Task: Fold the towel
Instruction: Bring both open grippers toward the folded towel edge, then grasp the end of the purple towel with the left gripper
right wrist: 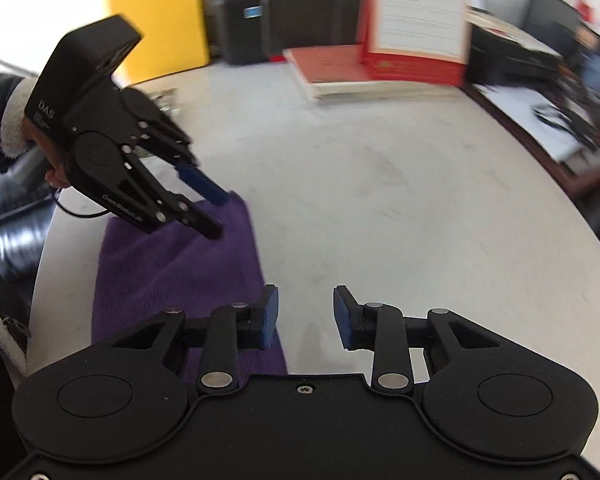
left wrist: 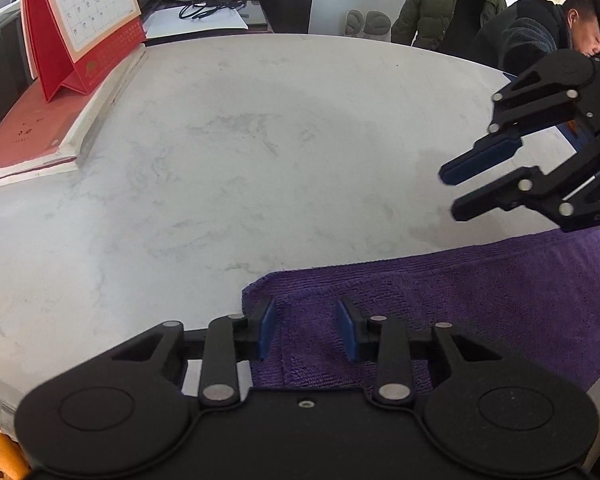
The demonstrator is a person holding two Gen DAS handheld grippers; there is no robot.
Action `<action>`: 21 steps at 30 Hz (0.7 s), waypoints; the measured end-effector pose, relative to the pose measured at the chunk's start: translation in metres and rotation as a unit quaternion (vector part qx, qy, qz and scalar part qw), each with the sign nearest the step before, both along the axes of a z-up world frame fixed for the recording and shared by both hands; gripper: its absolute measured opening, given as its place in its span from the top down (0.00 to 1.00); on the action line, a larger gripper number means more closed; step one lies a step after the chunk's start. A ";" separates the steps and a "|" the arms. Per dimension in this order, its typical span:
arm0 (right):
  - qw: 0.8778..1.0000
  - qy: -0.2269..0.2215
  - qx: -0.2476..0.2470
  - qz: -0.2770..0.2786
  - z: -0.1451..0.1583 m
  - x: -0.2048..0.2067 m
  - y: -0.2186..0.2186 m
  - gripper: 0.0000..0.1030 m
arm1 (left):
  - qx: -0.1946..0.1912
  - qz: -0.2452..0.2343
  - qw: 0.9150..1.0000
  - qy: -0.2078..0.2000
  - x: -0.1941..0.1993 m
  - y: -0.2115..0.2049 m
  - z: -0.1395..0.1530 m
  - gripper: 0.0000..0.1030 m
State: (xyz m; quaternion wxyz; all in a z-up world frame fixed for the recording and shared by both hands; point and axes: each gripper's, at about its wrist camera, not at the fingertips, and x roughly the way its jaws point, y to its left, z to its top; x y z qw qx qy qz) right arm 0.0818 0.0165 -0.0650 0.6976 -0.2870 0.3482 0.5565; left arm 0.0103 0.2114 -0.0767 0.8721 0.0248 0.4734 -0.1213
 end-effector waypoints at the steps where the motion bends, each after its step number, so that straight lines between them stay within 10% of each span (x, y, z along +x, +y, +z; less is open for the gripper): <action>1: 1.000 -0.004 -0.003 0.015 -0.003 -0.001 0.007 0.87 | -0.001 -0.003 1.000 0.002 0.001 0.001 0.000 0.69; 21: 0.992 -0.001 -0.017 0.129 -0.022 0.000 0.048 0.87 | -0.030 -0.069 0.997 0.010 -0.002 0.002 0.002 0.83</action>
